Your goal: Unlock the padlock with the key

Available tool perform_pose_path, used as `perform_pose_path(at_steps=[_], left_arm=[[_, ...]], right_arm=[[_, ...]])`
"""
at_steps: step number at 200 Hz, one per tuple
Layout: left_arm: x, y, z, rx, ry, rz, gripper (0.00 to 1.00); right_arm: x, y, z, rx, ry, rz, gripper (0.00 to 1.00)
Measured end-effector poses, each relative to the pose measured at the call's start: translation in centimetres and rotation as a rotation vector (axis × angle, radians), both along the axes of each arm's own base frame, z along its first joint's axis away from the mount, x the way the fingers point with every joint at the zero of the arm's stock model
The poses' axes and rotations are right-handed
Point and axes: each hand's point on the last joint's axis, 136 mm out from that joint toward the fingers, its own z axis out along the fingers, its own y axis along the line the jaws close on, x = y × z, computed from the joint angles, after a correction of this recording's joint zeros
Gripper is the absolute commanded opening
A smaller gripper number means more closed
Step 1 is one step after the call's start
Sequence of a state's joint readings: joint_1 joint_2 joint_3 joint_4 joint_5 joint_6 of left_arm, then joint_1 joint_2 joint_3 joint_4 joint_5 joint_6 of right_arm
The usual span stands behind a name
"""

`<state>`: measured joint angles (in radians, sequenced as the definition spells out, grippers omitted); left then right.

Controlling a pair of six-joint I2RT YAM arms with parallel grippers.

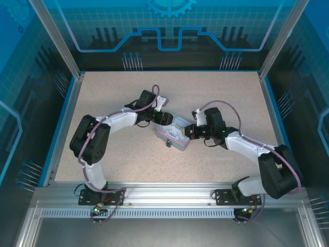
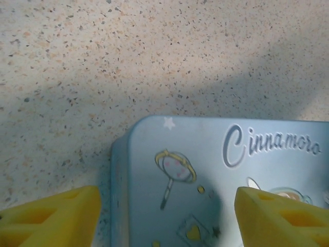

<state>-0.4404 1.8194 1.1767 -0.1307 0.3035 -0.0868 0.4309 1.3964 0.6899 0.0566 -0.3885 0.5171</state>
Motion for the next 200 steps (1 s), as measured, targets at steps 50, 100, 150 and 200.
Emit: perform_pose_path(at_steps=[50, 100, 150, 200], left_arm=[[-2.1, 2.6, 7.2, -0.104, -0.154, 0.054, 0.77], [-8.5, 3.3, 5.0, -0.240, -0.111, 0.022, 0.75], [-13.3, 1.9, -1.1, -0.295, 0.025, -0.028, 0.75], [-13.9, 0.3, -3.2, -0.348, 0.005, -0.056, 0.77]], right_arm=[[1.8, 0.0, -1.3, -0.039, 0.017, -0.043, 0.03], [1.9, -0.3, -1.7, -0.092, 0.039, -0.064, 0.03], [1.9, -0.5, -1.8, -0.124, 0.042, -0.068, 0.03], [1.9, -0.6, -1.8, -0.140, 0.035, -0.076, 0.02]])
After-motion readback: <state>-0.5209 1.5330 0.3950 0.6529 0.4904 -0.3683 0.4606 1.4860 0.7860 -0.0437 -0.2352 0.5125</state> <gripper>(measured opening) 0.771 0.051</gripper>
